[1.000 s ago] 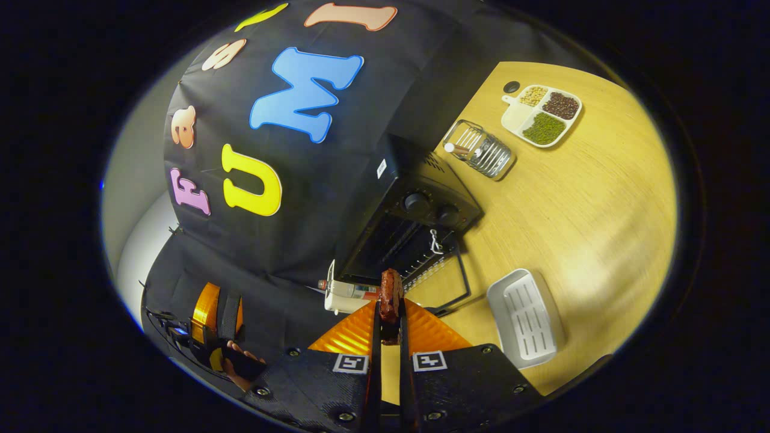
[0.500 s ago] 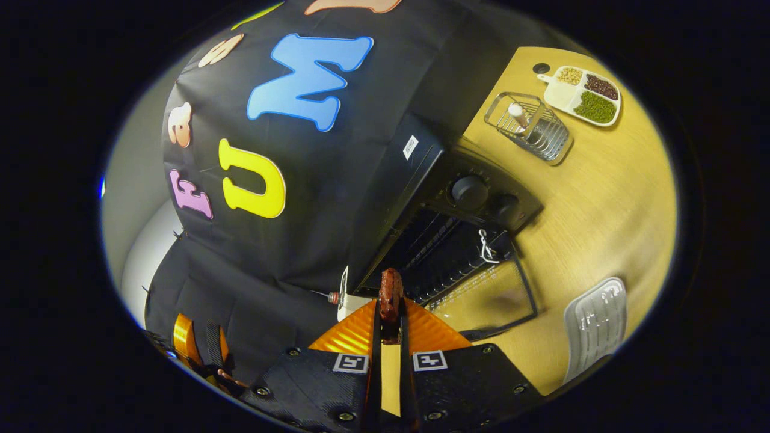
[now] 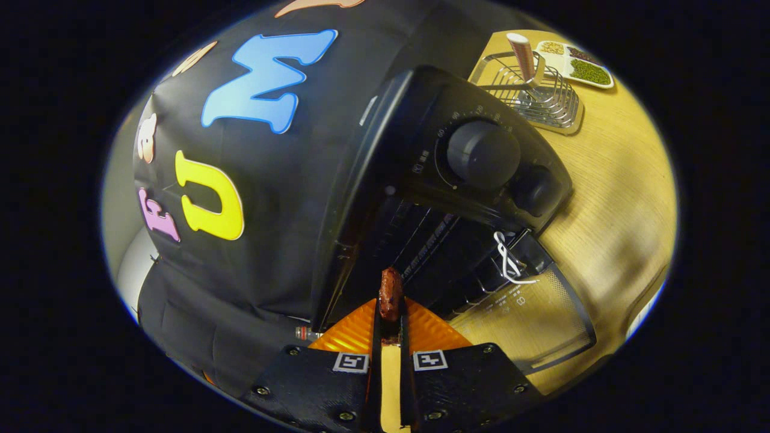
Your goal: Open the electric oven with the left hand, put the food in, and close the electric oven.
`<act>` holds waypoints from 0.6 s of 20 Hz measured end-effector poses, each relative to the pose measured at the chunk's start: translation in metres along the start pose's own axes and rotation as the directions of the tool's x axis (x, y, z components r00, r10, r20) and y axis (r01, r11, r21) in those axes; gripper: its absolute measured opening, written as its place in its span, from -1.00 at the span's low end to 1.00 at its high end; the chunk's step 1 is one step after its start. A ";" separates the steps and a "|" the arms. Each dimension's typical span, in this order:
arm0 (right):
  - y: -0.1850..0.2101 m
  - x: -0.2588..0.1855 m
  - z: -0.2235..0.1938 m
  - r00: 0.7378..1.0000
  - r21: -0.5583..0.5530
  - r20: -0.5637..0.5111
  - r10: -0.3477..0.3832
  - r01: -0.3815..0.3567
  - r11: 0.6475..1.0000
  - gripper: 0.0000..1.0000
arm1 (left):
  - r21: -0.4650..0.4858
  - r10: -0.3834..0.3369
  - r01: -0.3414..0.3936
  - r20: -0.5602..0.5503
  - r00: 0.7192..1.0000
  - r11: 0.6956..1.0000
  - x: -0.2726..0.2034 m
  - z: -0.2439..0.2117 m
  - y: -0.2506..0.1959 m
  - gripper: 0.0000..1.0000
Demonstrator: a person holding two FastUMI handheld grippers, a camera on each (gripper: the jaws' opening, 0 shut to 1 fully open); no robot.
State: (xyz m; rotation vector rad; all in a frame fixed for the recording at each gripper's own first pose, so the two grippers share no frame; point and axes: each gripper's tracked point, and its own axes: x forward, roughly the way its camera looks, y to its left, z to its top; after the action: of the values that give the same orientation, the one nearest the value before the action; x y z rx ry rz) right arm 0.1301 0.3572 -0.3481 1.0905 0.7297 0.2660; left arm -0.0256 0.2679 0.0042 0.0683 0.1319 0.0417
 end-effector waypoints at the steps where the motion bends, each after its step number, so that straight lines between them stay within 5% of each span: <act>1: -0.003 0.007 0.001 1.000 0.009 0.018 -0.002 0.002 1.000 -0.75 | -0.002 0.009 -0.009 -0.003 1.000 1.000 -0.001 -0.001 0.005 1.00; 7: -0.025 0.031 0.019 0.988 0.023 0.086 -0.126 0.125 0.992 -0.72 | -0.068 0.043 -0.047 -0.053 0.998 0.997 0.002 -0.020 0.027 1.00; 12: -0.034 0.024 0.019 0.962 -0.133 0.082 -0.259 0.269 0.954 -0.34 | -0.080 0.040 -0.045 -0.061 0.997 0.996 0.007 -0.025 0.025 0.82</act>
State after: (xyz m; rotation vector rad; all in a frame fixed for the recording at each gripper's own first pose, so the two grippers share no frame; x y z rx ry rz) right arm 0.1553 0.3414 -0.3825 0.8497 0.7778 0.0533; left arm -0.0229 0.2946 -0.0197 -0.0111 0.1881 0.0913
